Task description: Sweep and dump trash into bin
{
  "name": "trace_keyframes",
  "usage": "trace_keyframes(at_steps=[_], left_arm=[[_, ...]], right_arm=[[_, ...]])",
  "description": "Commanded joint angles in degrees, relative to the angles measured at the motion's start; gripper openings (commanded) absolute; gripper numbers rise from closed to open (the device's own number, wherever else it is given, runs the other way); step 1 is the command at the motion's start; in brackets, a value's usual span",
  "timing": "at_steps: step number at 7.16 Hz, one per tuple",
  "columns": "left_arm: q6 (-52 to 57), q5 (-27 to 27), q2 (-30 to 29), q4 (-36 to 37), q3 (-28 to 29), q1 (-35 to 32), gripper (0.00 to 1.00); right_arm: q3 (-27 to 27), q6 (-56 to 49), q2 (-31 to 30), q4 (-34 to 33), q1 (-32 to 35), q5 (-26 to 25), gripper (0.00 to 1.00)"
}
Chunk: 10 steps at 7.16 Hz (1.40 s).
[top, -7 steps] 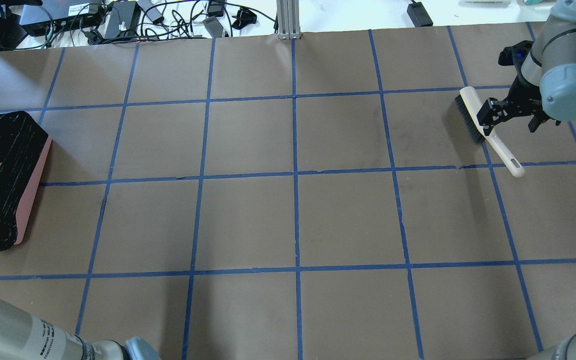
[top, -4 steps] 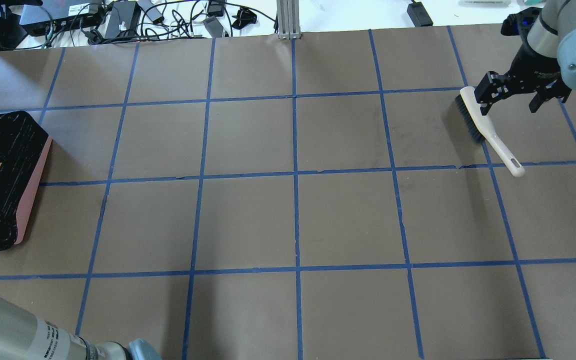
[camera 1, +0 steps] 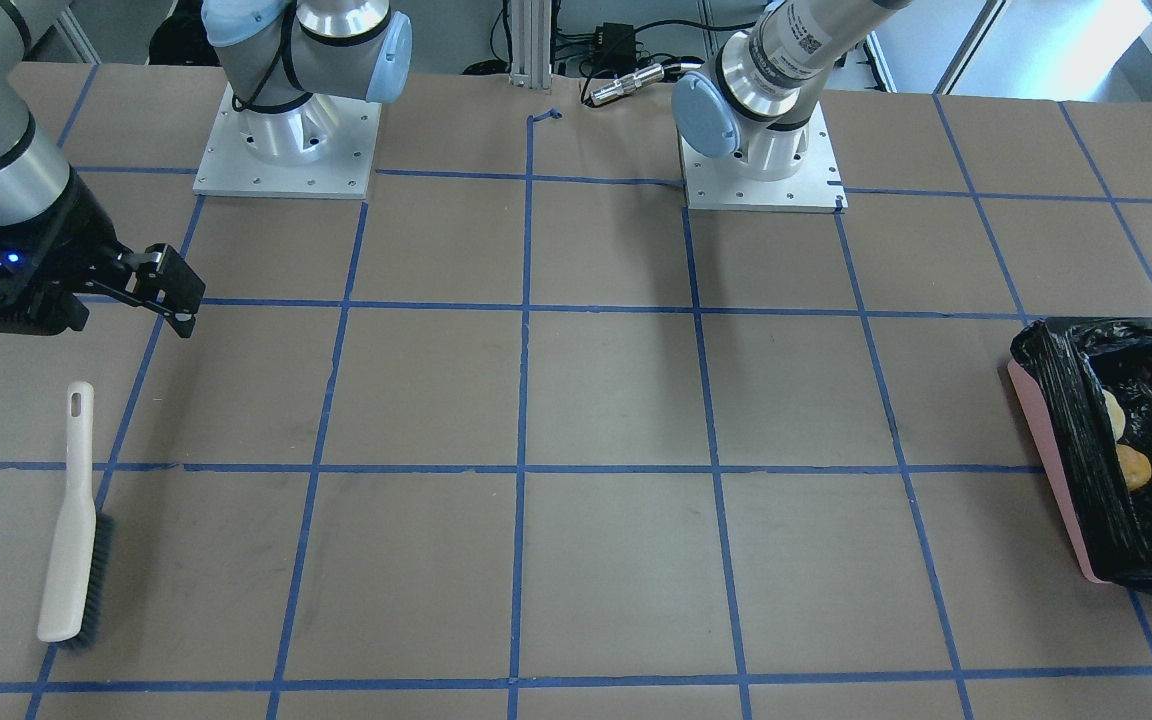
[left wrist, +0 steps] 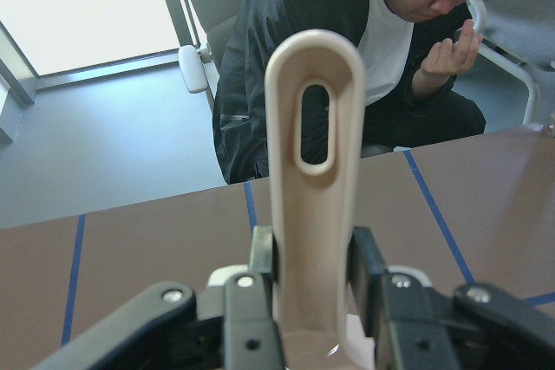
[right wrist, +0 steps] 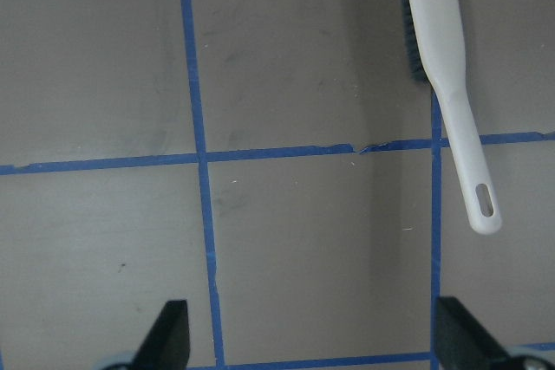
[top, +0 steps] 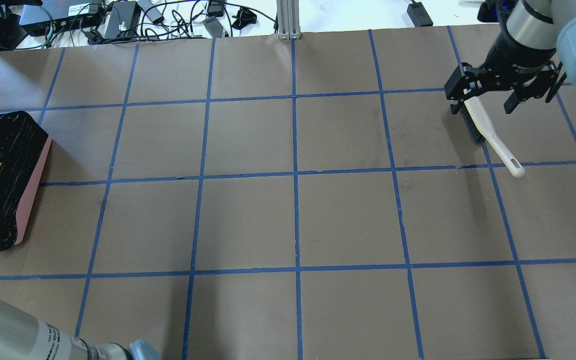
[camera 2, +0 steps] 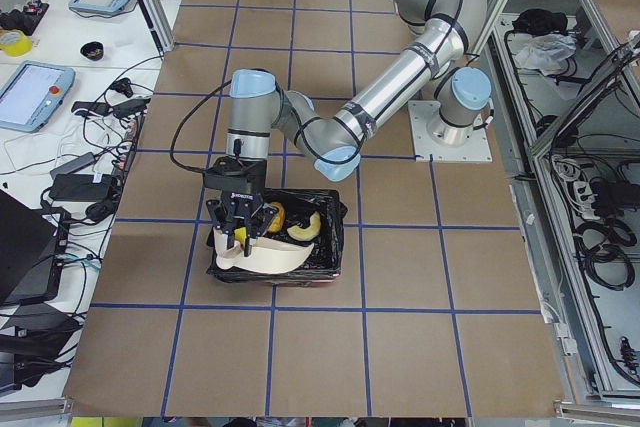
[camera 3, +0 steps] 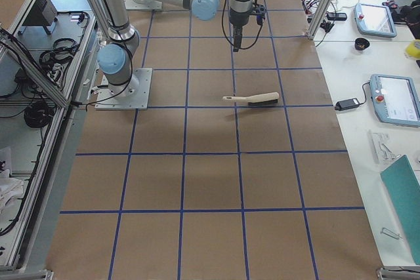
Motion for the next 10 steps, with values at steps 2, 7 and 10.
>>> trace_keyframes(at_steps=[2, 7, 10], left_arm=[[0.1, 0.1, 0.4, 4.5, -3.6, 0.0, 0.00], [1.4, 0.1, 1.7, 5.7, -6.7, 0.1, 0.00], [3.7, -0.3, 2.5, 4.1, -3.8, 0.3, 0.00]], right_arm=[[0.6, 2.6, -0.8, 0.6, 5.1, 0.5, 1.00], [0.2, 3.5, -1.0, 0.3, 8.0, 6.9, 1.00], [0.7, 3.4, -0.2, 0.3, 8.0, 7.2, 1.00]])
